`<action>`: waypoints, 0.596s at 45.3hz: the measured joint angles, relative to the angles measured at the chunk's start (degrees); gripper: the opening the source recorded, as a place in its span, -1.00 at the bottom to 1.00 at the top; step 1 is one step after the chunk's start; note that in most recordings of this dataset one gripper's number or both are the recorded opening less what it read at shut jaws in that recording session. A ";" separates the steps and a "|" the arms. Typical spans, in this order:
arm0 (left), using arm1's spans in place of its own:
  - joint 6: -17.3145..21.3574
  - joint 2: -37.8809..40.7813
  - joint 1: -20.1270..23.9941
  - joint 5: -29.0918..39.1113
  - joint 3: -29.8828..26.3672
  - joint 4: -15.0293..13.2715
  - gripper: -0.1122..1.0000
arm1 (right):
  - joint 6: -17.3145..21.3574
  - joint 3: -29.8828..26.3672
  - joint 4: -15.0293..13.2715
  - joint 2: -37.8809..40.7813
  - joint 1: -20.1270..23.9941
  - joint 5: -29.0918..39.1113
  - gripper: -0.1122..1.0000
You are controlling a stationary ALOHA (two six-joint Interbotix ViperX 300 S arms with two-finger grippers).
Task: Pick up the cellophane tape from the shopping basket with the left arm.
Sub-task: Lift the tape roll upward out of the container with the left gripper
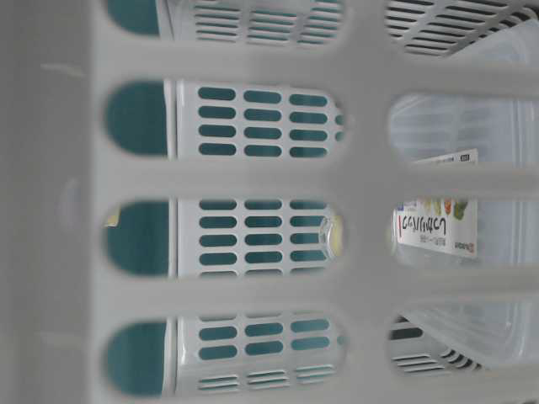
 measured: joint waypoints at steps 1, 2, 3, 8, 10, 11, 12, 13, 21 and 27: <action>0.09 0.00 0.00 0.09 0.00 0.00 0.11 | 0.00 0.00 0.00 0.00 0.00 0.09 0.58; 0.00 0.00 -0.09 0.00 0.00 0.00 0.11 | 0.00 0.00 0.00 0.00 0.00 0.09 0.58; 0.09 0.00 -0.09 0.00 0.09 0.00 0.11 | 0.00 0.00 0.00 0.00 0.09 0.00 0.58; 0.09 0.00 -0.09 0.09 0.26 0.00 0.11 | 0.00 0.00 0.00 0.00 0.09 0.00 0.58; 0.00 0.00 -0.09 0.09 0.35 0.00 0.11 | 0.00 0.00 0.00 0.00 0.00 0.00 0.58; 0.09 0.00 -0.09 0.09 0.35 0.00 0.11 | 0.00 0.00 0.00 0.00 0.09 0.00 0.58; 0.09 0.00 -0.09 0.09 0.35 0.00 0.11 | 0.00 0.00 0.00 0.00 0.09 0.00 0.58; 0.09 0.00 -0.09 0.09 0.35 0.00 0.11 | 0.00 0.00 0.00 0.00 0.00 0.00 0.58; 0.09 0.09 -0.09 0.09 0.35 0.00 0.11 | 0.00 0.00 0.00 0.00 0.09 0.00 0.58; 0.09 0.09 -0.09 0.09 0.35 0.00 0.11 | 0.00 0.00 0.00 0.00 0.09 0.00 0.58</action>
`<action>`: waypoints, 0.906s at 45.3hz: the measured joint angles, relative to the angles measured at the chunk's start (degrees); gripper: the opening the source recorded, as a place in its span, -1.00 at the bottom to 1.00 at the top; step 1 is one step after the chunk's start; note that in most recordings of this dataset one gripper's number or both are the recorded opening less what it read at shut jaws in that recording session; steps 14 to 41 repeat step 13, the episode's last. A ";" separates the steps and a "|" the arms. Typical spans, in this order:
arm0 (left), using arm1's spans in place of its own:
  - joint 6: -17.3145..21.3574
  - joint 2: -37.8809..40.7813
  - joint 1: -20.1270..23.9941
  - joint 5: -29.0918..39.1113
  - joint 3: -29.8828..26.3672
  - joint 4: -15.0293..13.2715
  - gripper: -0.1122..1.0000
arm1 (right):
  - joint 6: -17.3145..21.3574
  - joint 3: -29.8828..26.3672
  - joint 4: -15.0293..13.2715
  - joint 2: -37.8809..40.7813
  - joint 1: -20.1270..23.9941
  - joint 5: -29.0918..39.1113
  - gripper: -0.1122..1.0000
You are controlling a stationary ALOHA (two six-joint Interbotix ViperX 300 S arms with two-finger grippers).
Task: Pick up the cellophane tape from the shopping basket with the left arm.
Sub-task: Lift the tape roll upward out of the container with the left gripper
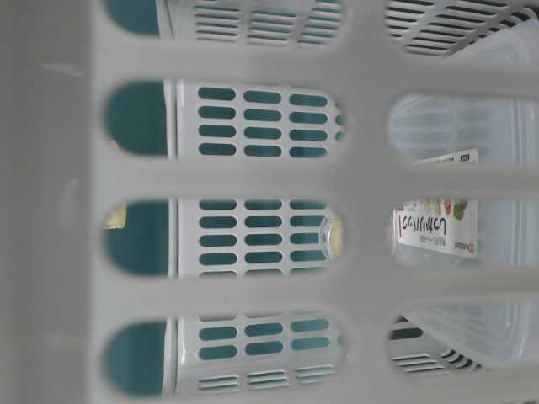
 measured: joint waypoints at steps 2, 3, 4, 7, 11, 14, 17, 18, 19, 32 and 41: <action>0.00 0.09 0.00 0.09 0.00 0.00 0.11 | 0.00 0.00 0.00 0.00 0.00 0.00 0.58; 0.00 0.09 0.00 0.09 0.00 0.00 0.11 | 0.00 0.00 0.00 0.00 0.00 0.00 0.58; 0.00 0.09 0.00 0.09 0.00 0.00 0.11 | -0.09 0.00 0.00 0.00 0.00 0.00 0.58; 0.00 0.09 0.00 0.09 0.00 0.00 0.11 | 0.00 0.00 0.00 0.00 0.00 0.00 0.58; -0.09 0.09 0.09 0.09 0.00 0.00 0.11 | 0.00 0.00 0.00 0.00 0.00 0.00 0.58; 0.00 0.09 0.00 0.09 0.00 0.00 0.11 | 0.00 0.00 -0.09 0.00 -0.09 0.09 0.58; 0.00 0.09 0.00 0.09 0.00 0.00 0.11 | 0.00 0.00 -0.09 0.00 -0.09 0.09 0.58; 0.00 0.09 0.00 0.09 0.00 0.00 0.11 | 0.00 0.00 -0.09 0.00 -0.09 0.09 0.58; 0.00 0.09 0.00 0.09 0.00 0.00 0.11 | 0.00 0.00 -0.09 0.00 -0.09 0.09 0.58; 0.00 0.09 0.00 0.09 0.00 0.00 0.11 | 0.00 0.00 -0.09 0.00 -0.09 0.09 0.58; 0.00 0.09 0.00 0.09 0.00 0.00 0.11 | 0.00 0.00 -0.09 0.00 -0.09 0.09 0.58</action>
